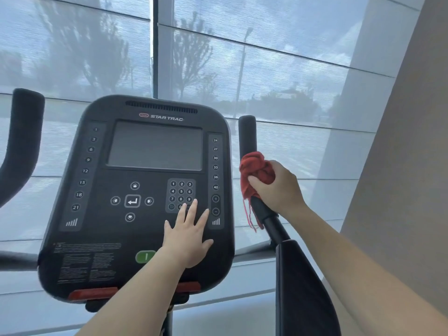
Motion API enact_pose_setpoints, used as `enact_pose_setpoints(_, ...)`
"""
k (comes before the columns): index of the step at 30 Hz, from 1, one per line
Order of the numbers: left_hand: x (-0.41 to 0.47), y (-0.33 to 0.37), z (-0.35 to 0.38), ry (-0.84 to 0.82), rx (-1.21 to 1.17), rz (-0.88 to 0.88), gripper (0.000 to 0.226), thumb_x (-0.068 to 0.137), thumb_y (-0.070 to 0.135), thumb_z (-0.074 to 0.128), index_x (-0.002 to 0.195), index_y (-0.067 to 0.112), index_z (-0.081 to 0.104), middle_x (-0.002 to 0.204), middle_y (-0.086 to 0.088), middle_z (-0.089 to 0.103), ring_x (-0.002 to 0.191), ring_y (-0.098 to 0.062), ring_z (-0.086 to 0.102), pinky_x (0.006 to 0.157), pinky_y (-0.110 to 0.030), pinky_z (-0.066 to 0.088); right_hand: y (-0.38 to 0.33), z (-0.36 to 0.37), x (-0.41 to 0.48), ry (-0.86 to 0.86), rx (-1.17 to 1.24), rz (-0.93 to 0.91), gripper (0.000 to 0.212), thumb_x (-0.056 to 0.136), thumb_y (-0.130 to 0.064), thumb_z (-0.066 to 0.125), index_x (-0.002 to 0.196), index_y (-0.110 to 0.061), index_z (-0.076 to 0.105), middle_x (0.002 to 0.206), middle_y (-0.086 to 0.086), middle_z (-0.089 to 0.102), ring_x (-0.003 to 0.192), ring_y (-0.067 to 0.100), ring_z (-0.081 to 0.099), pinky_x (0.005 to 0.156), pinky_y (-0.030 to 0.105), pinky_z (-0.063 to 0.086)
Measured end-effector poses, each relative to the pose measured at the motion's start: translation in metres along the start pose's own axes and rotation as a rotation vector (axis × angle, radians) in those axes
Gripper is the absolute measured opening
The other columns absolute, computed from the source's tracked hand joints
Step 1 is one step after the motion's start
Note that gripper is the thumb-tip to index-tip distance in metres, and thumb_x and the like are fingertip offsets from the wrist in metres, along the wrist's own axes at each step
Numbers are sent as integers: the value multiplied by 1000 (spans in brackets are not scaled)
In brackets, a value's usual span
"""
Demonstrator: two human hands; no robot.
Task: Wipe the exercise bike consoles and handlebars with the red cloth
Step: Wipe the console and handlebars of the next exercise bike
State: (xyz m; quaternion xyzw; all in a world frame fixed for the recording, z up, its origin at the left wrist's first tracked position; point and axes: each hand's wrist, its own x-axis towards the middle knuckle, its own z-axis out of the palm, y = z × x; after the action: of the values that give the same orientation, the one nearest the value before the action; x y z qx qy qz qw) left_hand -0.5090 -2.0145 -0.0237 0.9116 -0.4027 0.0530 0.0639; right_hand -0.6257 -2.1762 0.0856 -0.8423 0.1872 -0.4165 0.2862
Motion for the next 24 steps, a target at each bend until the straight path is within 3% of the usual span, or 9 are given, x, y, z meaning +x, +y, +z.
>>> enact_pose_setpoints(3, 0, 1, 0, 6, 0, 0, 71, 93, 53, 33, 146, 33, -9, 153, 2, -27, 142, -24, -20, 111, -58, 11, -13, 2, 7, 41, 97, 21, 22, 79, -51, 63, 94, -35, 61, 86, -26, 60, 83, -4, 59, 68, 9, 39)
enact_pose_setpoints(4, 0, 0, 0, 7, 0, 0, 71, 93, 53, 34, 146, 33, -9, 153, 3, -27, 142, -24, -20, 111, -58, 11, -17, 3, 9, 54, 94, 12, 19, 81, -47, 62, 97, -35, 63, 85, -26, 60, 86, 1, 60, 69, 6, 38)
enact_pose_setpoints(6, 0, -1, 0, 8, -6, 2, 71, 92, 53, 34, 146, 33, -8, 153, 3, -26, 142, -23, -20, 111, -58, 11, -17, 4, 11, 71, 34, -1, 2, 83, -36, 64, 83, -34, 65, 74, -21, 62, 80, 7, 62, 62, 4, 38)
enact_pose_setpoints(9, 1, -2, 1, 8, -7, 3, 72, 92, 53, 35, 146, 32, -7, 153, 3, -26, 142, -23, -20, 111, -58, 11, -7, 4, 8, 70, -34, 29, 5, 78, -28, 68, 74, -25, 68, 69, -12, 66, 70, 8, 62, 61, 14, 41)
enact_pose_setpoints(12, 1, -1, 1, 6, -8, 1, 72, 92, 53, 35, 146, 32, -7, 153, 2, -26, 142, -24, -20, 110, -59, 11, 1, -3, 2, 27, -81, 47, 11, 76, -26, 69, 65, -27, 65, 63, -17, 63, 63, -2, 59, 55, 11, 39)
enact_pose_setpoints(16, 2, 0, 2, 12, -5, -1, 72, 92, 53, 35, 146, 32, -7, 154, 2, -26, 142, -24, -19, 110, -59, 13, -1, -15, 8, 28, -55, 66, 11, 77, -29, 69, 71, -20, 72, 65, -9, 67, 68, 9, 64, 58, 20, 48)
enact_pose_setpoints(20, 2, -3, 1, 32, -28, 3, 71, 93, 52, 34, 147, 31, -6, 154, 4, -23, 143, -22, -17, 111, -57, 14, -25, -26, 32, 224, 46, 14, 13, 78, -34, 66, 70, -25, 69, 63, -14, 64, 67, 7, 62, 60, 17, 44)
enact_pose_setpoints(24, 2, -6, -2, 70, -41, -11, 69, 93, 50, 34, 147, 29, -3, 155, 3, -19, 143, -21, -16, 112, -55, 12, -54, -27, 57, 283, 102, -107, 11, 81, -35, 64, 84, -28, 71, 68, -17, 63, 70, 4, 60, 66, 17, 44)
